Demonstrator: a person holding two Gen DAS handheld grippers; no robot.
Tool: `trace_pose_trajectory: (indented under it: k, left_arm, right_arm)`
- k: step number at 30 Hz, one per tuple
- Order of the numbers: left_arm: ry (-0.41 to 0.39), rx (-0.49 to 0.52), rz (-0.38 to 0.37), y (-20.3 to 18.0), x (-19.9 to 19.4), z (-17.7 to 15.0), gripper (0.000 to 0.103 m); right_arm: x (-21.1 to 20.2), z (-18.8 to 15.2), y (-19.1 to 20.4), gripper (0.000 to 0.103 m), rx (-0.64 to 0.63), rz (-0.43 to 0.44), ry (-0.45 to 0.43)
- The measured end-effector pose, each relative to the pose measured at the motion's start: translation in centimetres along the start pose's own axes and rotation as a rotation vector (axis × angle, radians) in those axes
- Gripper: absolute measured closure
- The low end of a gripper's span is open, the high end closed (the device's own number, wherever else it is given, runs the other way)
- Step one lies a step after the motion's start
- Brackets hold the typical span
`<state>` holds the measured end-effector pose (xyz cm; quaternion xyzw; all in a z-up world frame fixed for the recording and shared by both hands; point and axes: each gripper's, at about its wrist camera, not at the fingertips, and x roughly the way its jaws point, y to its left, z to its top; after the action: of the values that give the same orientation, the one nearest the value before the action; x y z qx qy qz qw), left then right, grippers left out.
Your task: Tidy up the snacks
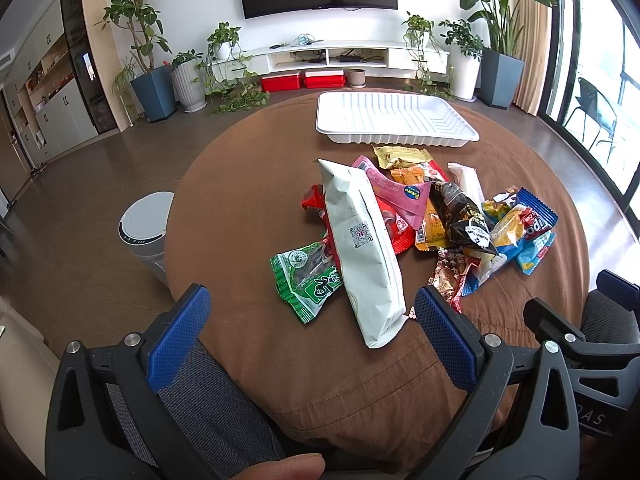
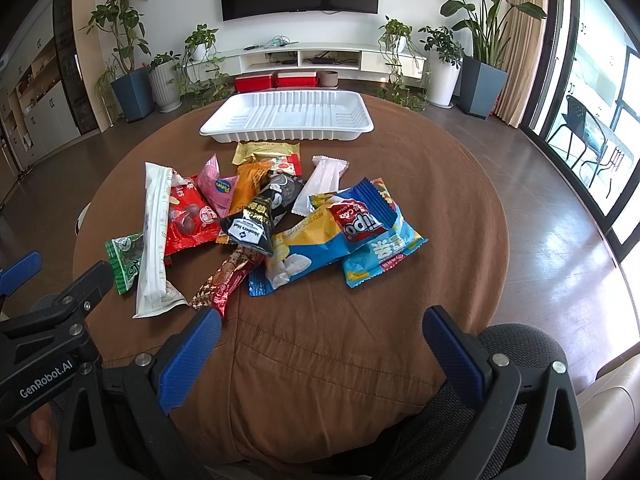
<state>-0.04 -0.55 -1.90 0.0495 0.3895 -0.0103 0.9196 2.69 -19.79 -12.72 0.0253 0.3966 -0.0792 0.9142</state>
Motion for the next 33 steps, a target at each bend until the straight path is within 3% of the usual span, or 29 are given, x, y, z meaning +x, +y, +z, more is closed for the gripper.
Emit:
trace_pose_trajectory:
  k: [21, 26, 28, 30, 33]
  left_arm:
    - [0.004, -0.002, -0.005, 0.0, 0.0, -0.1, 0.0]
    - [-0.03, 0.017, -0.066, 1.0, -0.6, 0.1, 0.0]
    - [-0.047, 0.071, -0.156, 1.4, -0.8, 0.4, 0.0]
    - [0.014, 0.074, -0.268, 2.1, -0.4, 0.5, 0.0]
    - [0.069, 0.08, -0.194, 3.3, -0.1, 0.0, 0.0]
  right_arm:
    - [0.0, 0.1, -0.1, 0.0, 0.002, 0.0, -0.001]
    - [-0.2, -0.2, -0.7, 0.0, 0.027, 0.008, -0.022]
    - [-0.2, 0.2, -1.3, 0.0, 0.042, 0.026, -0.036]
    - [-0.2, 0.3, -1.9, 0.0, 0.067, 0.054, -0.052]
    - [0.1, 0.6, -2.6, 0.0, 0.105, 0.127, -0.046]
